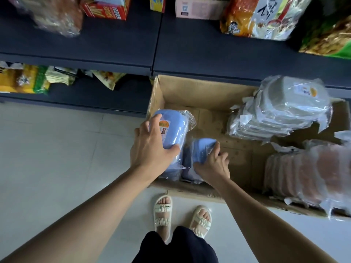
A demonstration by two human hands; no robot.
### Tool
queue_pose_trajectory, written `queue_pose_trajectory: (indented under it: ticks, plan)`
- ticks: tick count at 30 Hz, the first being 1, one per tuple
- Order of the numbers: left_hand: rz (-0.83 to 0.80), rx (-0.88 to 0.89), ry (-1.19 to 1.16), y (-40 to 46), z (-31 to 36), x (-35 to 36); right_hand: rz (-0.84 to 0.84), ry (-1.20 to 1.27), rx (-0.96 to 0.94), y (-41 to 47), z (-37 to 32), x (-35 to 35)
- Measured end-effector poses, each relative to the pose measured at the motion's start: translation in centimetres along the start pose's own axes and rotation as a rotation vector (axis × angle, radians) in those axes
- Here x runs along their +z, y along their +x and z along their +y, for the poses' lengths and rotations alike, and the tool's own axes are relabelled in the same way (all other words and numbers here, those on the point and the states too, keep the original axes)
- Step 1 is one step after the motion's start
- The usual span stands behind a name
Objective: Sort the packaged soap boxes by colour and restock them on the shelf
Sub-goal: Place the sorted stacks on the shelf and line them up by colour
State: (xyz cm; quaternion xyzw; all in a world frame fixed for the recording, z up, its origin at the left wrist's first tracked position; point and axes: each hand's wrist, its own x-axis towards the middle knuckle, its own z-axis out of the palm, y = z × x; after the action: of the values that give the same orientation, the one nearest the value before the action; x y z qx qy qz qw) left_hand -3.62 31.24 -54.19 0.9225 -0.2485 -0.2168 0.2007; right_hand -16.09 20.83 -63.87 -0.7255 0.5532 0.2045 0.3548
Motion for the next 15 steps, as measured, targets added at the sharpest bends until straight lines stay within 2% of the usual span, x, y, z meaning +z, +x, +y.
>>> queue_pose_trajectory:
  ticks: [6,15]
  plan:
    - [-0.022,0.059,-0.072,-0.3,3.3,-5.3,0.114,0.039,-0.189,-5.2,-1.5,-8.5]
    - [0.062,0.295,-0.11,-1.1,11.5,-19.3,0.398,0.028,-0.419,-15.7,-6.7,-25.9]
